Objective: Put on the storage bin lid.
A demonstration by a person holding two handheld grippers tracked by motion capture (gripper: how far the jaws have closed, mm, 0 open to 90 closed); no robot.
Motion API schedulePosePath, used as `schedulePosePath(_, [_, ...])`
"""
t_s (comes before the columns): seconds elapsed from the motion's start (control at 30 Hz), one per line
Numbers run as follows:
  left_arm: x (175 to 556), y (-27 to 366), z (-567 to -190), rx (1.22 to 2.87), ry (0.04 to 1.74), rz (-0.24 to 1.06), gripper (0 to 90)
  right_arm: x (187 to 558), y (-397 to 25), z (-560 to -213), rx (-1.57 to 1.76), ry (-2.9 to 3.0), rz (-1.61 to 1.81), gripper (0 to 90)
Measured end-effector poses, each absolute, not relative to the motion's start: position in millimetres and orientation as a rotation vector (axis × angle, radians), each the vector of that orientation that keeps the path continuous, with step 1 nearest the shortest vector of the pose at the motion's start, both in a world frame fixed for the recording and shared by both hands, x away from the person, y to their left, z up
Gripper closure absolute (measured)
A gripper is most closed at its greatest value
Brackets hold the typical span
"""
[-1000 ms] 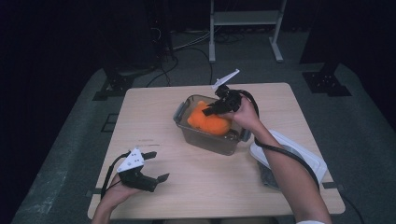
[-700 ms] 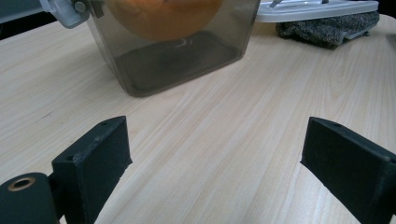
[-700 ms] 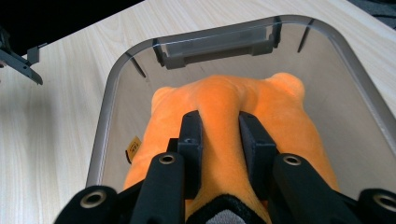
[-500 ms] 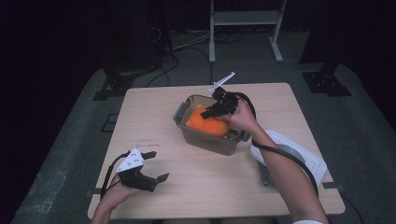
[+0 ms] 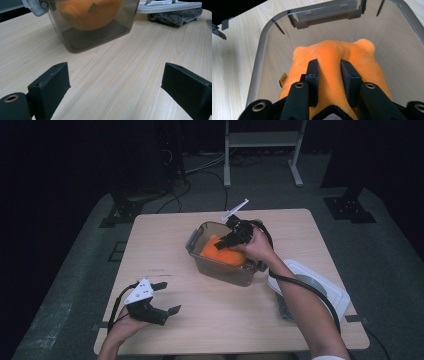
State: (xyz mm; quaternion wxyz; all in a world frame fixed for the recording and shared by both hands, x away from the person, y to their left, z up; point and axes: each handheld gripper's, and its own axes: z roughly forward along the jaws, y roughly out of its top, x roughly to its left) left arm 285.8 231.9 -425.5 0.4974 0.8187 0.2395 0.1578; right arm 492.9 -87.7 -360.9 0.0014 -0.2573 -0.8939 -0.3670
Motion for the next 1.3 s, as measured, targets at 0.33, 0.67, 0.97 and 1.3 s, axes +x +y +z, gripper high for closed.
schedulePosePath(0.33, [286.3,232.0,-425.4,1.982,0.578,0.384,7.2,495.3,-87.2,-363.3,-0.806,-2.814,-1.111,68.7])
schedulePosePath(0.67, [286.2,232.5,-424.6,1.984,0.577,0.387,7.2,494.7,-85.0,-364.1,-0.816,-2.81,-1.079,66.6])
schedulePosePath(0.97, [286.1,232.2,-424.5,1.982,0.577,0.386,7.1,493.5,-84.3,-363.9,-0.812,-2.817,-1.061,65.2])
schedulePosePath(1.3, [286.0,232.0,-424.7,1.984,0.575,0.385,7.1,492.4,-84.1,-363.7,-0.801,-2.829,-1.045,62.5])
